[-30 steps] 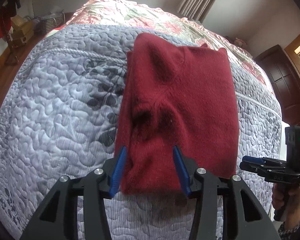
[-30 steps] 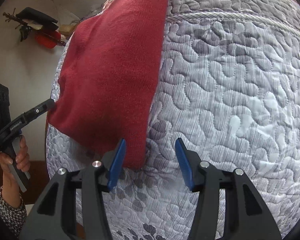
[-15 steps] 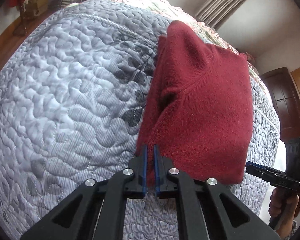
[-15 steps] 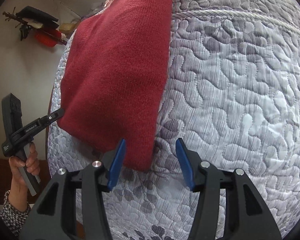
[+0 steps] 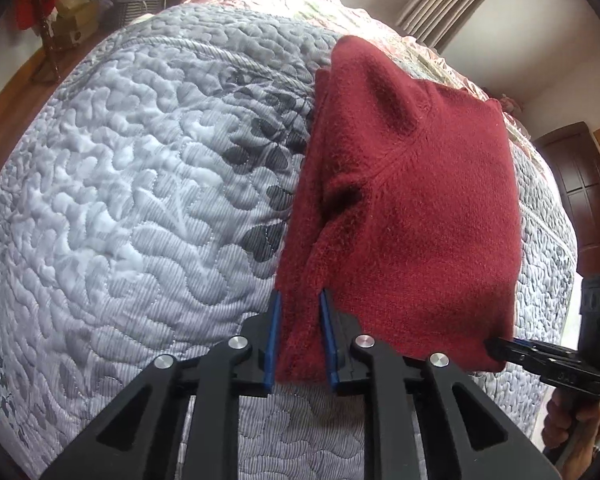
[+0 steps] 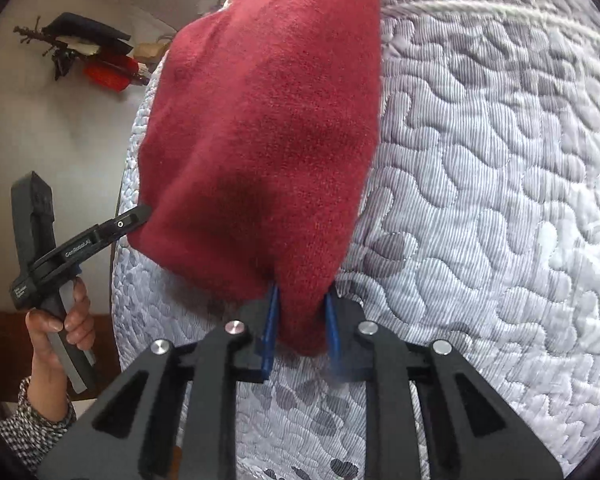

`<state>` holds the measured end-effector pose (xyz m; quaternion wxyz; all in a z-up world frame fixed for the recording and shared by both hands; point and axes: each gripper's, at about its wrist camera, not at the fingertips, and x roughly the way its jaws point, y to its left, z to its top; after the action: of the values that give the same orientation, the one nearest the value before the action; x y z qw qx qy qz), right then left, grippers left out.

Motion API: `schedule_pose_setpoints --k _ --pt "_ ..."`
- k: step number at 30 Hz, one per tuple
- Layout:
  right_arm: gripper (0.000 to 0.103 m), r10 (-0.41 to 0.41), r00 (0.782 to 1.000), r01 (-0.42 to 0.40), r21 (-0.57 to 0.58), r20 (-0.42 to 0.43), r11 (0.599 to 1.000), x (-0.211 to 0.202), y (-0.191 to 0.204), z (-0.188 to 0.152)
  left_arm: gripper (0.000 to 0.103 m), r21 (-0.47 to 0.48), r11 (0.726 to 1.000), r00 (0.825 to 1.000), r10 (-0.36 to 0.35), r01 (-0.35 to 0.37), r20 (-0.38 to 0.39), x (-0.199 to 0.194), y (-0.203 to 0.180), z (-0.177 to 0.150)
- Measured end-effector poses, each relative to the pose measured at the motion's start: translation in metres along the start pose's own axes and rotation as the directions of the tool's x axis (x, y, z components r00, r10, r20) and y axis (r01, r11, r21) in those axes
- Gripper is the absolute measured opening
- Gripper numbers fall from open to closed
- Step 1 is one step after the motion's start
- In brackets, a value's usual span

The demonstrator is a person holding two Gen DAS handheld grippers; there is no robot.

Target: Fold small clothes

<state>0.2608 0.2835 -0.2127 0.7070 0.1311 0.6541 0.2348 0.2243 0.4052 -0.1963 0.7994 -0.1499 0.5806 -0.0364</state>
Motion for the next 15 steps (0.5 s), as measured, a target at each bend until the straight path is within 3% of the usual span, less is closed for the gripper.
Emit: schedule_pose_setpoints --k 5,7,8,10,12,15 --pt "0.020 -0.101 0.992 0.100 -0.013 -0.072 0.995 0.034 0.004 0.002 0.019 0.058 0.997 0.999 0.048 -0.047 -0.016 0.019 -0.005 -0.006" --pt "0.023 -0.098 0.992 0.096 -0.033 -0.083 0.995 0.039 0.010 0.005 0.019 0.058 0.997 0.999 0.048 -0.047 -0.022 0.020 -0.005 -0.005" --pt "0.029 -0.100 0.991 0.095 -0.051 -0.090 0.994 0.039 0.014 0.008 0.019 0.062 0.997 0.999 0.043 -0.041 -0.024 0.019 -0.006 -0.003" --pt "0.037 -0.100 0.993 0.095 -0.074 -0.069 0.993 0.025 0.012 0.011 0.026 0.070 0.997 0.999 0.033 -0.031 -0.036 0.011 -0.008 0.002" --pt "0.037 -0.104 0.994 0.101 -0.094 -0.022 0.990 0.010 0.011 0.018 0.043 0.076 0.997 0.999 0.021 -0.018 -0.037 -0.002 -0.008 0.010" --pt "0.039 -0.131 0.990 0.134 -0.087 0.044 0.987 -0.010 0.000 0.035 0.050 0.060 0.997 0.999 -0.038 0.038 0.000 -0.018 -0.007 0.037"
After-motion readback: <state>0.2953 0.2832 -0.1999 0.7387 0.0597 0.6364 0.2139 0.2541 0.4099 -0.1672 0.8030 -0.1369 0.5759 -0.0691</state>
